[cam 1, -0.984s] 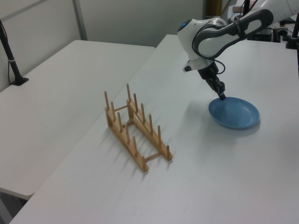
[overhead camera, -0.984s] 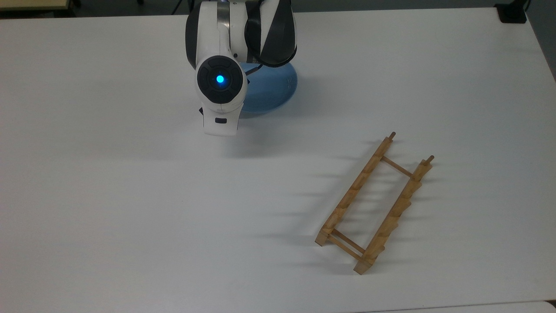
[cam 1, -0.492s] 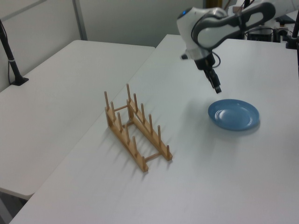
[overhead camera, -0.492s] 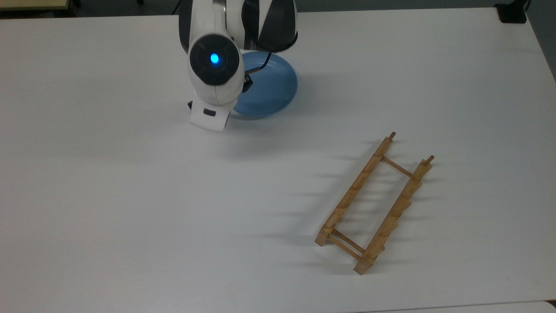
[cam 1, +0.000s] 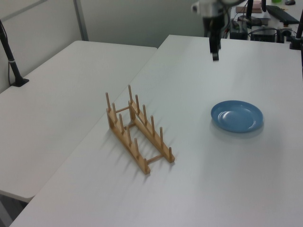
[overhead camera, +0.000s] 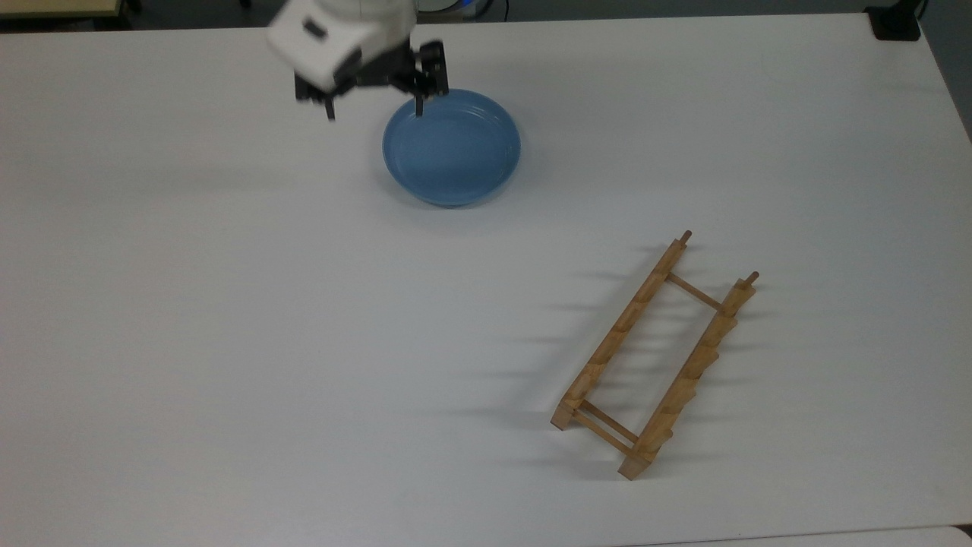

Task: Pick plate from plate rack
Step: 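Open the gripper and raise it off the blue plate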

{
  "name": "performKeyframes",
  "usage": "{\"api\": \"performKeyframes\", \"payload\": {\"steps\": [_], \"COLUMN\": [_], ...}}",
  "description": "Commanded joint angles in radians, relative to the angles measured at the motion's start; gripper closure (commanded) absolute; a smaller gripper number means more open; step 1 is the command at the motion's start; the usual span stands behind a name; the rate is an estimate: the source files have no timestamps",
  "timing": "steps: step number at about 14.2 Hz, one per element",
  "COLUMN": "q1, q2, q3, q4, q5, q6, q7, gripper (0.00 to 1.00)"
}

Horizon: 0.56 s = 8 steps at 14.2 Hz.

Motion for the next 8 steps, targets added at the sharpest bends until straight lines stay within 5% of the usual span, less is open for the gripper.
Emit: {"api": "performKeyframes", "payload": {"steps": [1,8], "q1": [0.006,-0.001], "q2": [-0.137,-0.168], "q3": [-0.001,-0.004], "q4": [-0.056,-0.065], "q5": [0.006,0.009], "q6": [-0.015,-0.012], "q7": [0.123,0.161], "gripper": [0.0,0.0]}}
